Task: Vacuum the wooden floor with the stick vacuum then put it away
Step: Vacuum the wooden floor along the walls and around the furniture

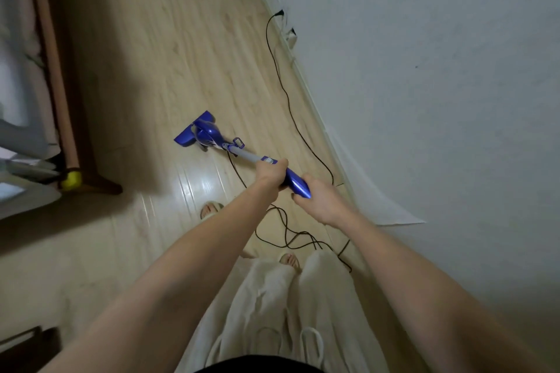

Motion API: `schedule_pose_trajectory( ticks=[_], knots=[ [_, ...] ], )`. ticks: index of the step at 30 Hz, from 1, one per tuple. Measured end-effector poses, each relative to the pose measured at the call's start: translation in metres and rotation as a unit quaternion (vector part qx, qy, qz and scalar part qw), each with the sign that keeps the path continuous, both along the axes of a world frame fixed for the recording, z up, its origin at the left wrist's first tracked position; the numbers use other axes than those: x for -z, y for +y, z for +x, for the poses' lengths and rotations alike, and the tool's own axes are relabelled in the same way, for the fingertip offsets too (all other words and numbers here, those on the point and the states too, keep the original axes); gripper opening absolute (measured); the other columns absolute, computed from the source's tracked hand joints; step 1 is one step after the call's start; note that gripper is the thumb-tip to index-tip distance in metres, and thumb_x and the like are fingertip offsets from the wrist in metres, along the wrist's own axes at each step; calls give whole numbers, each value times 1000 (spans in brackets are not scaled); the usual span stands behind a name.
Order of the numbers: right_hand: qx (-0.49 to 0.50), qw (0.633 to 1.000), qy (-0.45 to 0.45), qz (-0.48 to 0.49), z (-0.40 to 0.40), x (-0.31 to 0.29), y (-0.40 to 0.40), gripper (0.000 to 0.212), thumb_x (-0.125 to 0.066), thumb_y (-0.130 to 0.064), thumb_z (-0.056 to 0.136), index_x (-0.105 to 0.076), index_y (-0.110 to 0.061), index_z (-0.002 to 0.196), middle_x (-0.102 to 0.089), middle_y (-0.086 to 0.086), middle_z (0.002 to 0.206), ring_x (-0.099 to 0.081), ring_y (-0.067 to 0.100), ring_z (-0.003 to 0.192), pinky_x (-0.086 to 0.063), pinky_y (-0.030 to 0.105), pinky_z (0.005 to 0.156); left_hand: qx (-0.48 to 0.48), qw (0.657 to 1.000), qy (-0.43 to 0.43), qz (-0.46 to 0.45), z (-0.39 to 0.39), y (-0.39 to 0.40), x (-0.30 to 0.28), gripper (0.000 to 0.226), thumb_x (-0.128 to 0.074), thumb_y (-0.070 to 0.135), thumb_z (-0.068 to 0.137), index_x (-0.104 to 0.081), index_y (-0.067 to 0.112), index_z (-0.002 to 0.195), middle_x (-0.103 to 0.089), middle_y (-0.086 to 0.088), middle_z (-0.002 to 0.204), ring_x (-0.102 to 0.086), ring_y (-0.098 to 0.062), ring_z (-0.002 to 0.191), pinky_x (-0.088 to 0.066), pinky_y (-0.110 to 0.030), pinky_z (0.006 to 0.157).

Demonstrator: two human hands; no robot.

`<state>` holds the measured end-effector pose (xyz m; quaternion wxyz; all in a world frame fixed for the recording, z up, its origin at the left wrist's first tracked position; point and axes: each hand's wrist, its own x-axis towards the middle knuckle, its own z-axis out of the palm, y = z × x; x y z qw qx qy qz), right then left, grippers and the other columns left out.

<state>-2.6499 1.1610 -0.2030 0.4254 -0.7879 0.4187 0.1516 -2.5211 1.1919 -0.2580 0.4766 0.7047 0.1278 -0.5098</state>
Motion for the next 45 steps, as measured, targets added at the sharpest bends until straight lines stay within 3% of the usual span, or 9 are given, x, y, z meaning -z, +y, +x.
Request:
schedule_pose_trajectory(
  ticks=[6,12,17,21,27,33,36,39,45],
  knots=[
    [14,999,-5,29,88,8,22,14,-53,-26,89,-51,-21,102,-57,0,76,-51,18,55,-40,27,50,29,999,-23,-15,90,24,5,11,-57,8,89,-46,9,86,-53,-10,77,-55,-19,65,-50,-28,55],
    [22,999,0,36,202,22,33,23,-55,-29,93,-51,-15,110,-60,6,89,-57,23,72,-46,31,59,52,998,-43,-13,204,32,13,14,-59,10,88,-47,8,94,-57,-17,90,-60,-28,79,-56,-37,72],
    [35,998,8,55,290,21,31,20,-53,-31,93,-48,-17,106,-60,10,85,-58,28,51,-52,32,43,62,996,-53,-20,289,29,11,13,-59,10,88,-47,8,93,-58,-17,90,-60,-28,80,-55,-35,70],
    [43,997,7,60,355,11,32,17,-54,-30,92,-48,-16,101,-61,10,81,-57,26,45,-53,31,43,74,996,-42,-29,355,30,-1,10,-57,11,91,-49,8,87,-57,-10,79,-58,-21,70,-54,-27,62],
    [72,996,8,55,408,-1,33,16,-52,-28,92,-48,-14,97,-60,11,74,-54,26,42,-53,39,46,109,993,-25,-41,411,25,-10,16,-56,13,93,-49,9,80,-56,-8,76,-58,-19,68,-53,-28,68],
    [78,995,7,57,464,-14,40,18,-51,-28,91,-49,-12,100,-61,9,80,-60,28,48,-54,34,44,114,993,-23,-18,465,28,-22,14,-59,17,92,-50,6,91,-57,-7,80,-59,-18,71,-54,-26,67],
    [83,994,0,72,495,-16,39,18,-52,-26,92,-48,-11,101,-63,9,78,-54,23,38,-47,28,37,117,993,-23,-15,496,27,-27,16,-59,18,92,-50,5,96,-58,-10,85,-60,-20,73,-54,-26,66],
    [81,993,-9,80,533,-16,30,18,-53,-26,92,-47,-11,100,-69,11,84,-52,23,36,-50,34,41,108,994,-28,-15,531,18,-31,17,-59,19,92,-49,6,96,-55,-11,85,-58,-21,75,-54,-27,67],
    [43,998,1,49,619,-9,-13,19,-53,-27,93,-48,-11,101,-53,2,70,-52,18,40,-37,21,36,59,998,-34,-9,610,-19,-32,13,-57,16,93,-48,8,90,-55,-12,86,-57,-24,77,-54,-32,72]
  ],
)
